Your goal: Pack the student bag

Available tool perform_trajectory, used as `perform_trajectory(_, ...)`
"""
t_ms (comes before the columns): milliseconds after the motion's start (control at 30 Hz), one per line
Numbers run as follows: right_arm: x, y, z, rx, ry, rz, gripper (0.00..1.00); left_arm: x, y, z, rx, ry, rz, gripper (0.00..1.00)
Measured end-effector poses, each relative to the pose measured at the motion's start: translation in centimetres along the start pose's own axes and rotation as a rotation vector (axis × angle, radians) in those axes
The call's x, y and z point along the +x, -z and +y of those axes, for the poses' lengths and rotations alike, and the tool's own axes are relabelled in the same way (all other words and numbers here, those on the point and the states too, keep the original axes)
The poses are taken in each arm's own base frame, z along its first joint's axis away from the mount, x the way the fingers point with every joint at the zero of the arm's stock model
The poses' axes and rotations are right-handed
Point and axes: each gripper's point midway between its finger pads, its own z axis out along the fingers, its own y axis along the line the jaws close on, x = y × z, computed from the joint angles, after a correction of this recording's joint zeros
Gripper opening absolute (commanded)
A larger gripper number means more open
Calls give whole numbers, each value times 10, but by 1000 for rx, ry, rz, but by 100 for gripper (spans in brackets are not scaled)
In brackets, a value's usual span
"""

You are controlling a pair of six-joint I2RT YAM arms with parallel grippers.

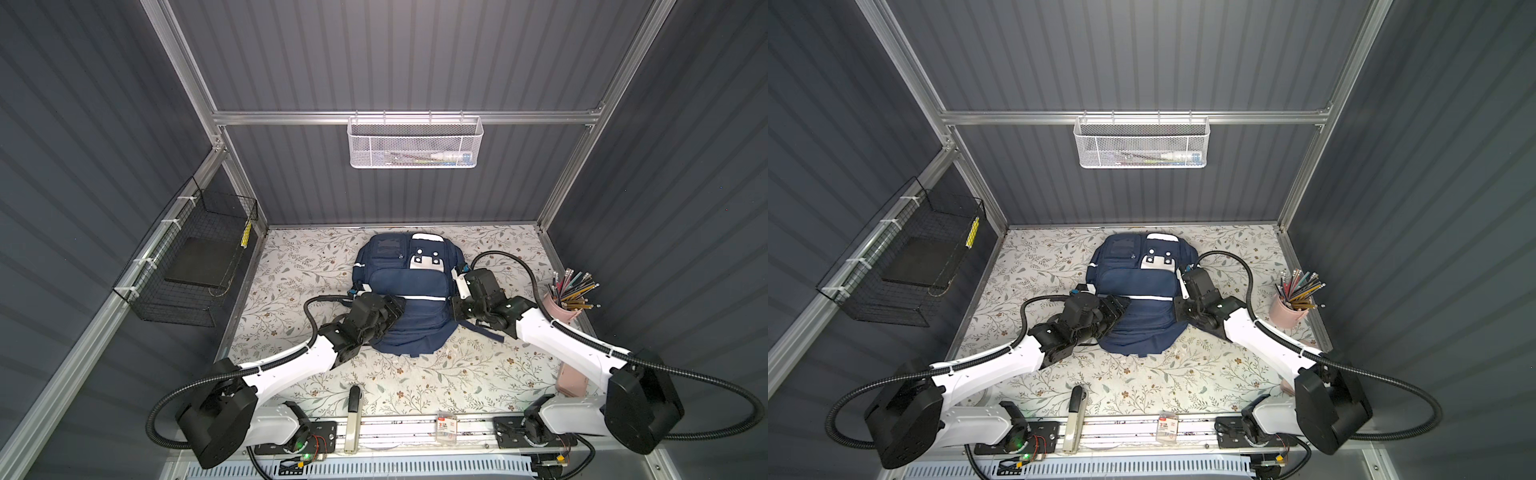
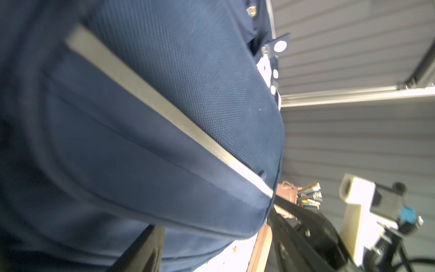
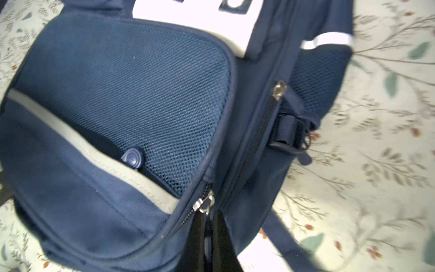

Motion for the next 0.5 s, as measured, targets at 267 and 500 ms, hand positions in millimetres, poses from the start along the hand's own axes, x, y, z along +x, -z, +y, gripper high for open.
perform_trajectory(267, 1, 19, -23, 95, -36, -20, 87, -40, 40, -25, -33, -260, -170, 100)
perform_trajectory(500, -48, 82, -79, 261, -118, -297, 99, -164, 88, -19, -322, -555, -545, 100)
